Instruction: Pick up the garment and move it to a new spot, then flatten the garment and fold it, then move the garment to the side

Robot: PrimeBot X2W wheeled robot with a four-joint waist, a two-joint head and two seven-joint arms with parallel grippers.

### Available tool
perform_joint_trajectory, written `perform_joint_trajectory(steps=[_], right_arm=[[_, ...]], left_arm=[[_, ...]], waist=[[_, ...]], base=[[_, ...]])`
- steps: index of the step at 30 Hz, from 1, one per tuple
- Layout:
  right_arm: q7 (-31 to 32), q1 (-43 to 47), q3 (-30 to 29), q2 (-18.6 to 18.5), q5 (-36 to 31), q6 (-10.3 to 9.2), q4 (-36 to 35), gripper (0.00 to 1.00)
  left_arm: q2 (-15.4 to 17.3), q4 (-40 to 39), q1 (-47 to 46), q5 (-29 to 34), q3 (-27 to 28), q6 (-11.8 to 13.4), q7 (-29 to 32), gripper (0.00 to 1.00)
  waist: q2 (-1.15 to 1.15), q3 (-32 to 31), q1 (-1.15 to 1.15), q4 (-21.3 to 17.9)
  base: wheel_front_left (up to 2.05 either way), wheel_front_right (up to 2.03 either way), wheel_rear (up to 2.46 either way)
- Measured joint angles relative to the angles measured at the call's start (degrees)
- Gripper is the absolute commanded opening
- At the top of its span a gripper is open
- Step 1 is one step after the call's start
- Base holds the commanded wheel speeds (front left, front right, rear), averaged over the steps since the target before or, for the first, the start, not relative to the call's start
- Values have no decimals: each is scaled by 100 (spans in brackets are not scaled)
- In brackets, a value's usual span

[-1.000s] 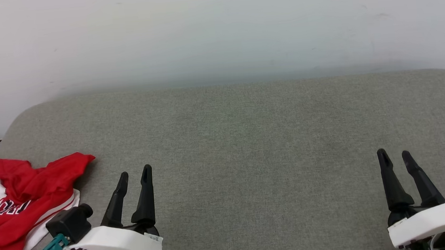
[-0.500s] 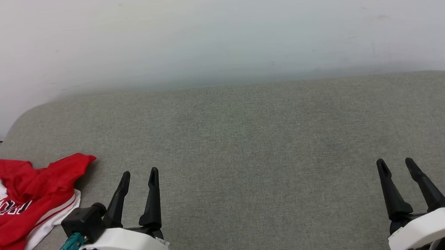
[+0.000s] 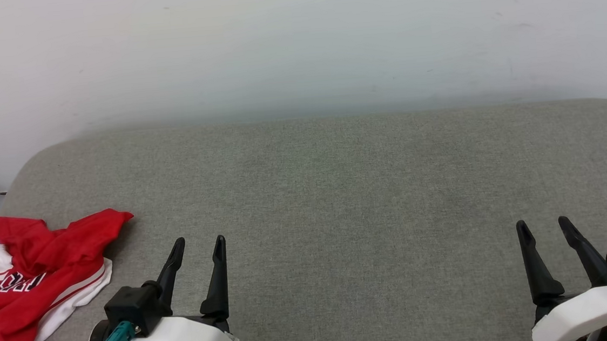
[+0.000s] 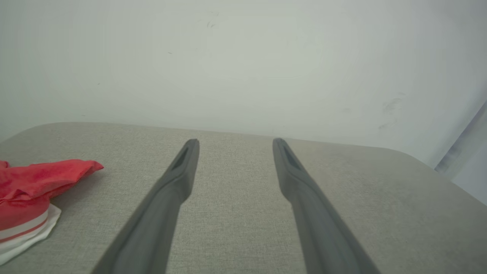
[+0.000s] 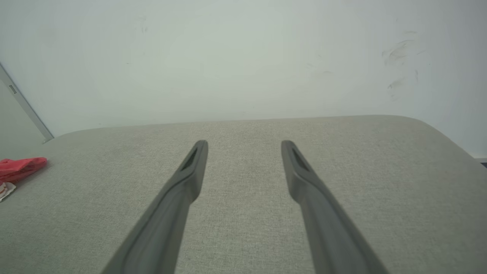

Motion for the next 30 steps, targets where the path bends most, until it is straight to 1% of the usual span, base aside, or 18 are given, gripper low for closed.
perform_joint_trajectory(steps=[17, 23, 27, 28, 30], right_arm=[[-130, 90, -88, 0, -415, 1, -62, 100], [-193, 104, -62, -1, -479, 1, -60, 100], [-245, 103, -26, -2, -576, 1, -52, 100], [-282, 96, -4, -2, -605, 1, -30, 100], [-291, 87, 10, -2, -638, 1, -21, 100]], left_arm=[[-58, 181, 0, 511, -16, -19, -197, 100], [-88, 237, -6, 613, 21, -54, -264, 100], [-104, 243, -34, 751, 75, -55, -309, 100], [-109, 250, -36, 808, 107, -54, -326, 100], [-110, 249, -39, 840, 129, -52, -333, 100]], waist=[[0, -43, 0, 74], [0, -43, 0, 263], [0, -42, 0, 463], [0, -41, 0, 583], [0, -41, 0, 650]], base=[[0, 0, 0], [0, 0, 0], [0, 0, 0], [0, 0, 0], [0, 0, 0]])
